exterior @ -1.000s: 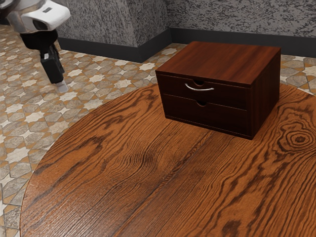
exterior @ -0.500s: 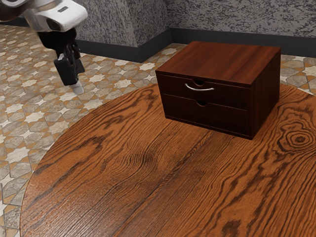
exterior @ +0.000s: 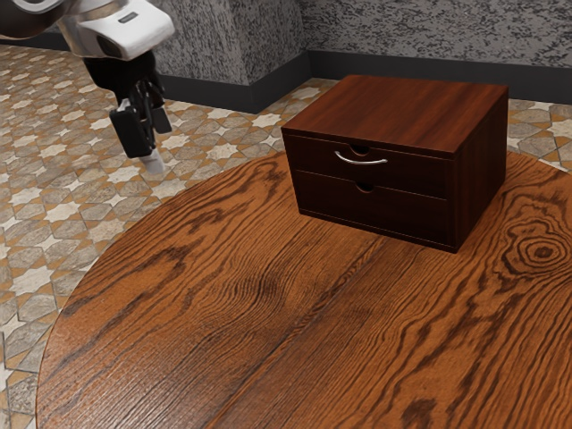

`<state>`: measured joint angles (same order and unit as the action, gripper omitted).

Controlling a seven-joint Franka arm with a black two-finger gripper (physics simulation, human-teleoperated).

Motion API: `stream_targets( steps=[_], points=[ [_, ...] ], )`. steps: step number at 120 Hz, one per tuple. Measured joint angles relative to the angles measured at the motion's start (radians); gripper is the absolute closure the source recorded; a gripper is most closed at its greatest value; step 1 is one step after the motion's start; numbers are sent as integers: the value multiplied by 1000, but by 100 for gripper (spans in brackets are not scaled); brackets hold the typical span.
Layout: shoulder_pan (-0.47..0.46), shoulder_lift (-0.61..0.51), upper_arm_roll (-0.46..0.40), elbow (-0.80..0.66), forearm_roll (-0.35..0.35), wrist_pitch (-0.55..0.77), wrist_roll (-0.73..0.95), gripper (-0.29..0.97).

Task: Pull the drawer handle with one arm to open the drawer

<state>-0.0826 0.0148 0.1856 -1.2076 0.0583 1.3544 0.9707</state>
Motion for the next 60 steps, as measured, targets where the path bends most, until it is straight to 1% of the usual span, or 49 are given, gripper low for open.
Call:
stream_targets(
  steps=[60],
  points=[
    [64, 3, -1, 3, 0, 1, 17, 0]
  ],
)
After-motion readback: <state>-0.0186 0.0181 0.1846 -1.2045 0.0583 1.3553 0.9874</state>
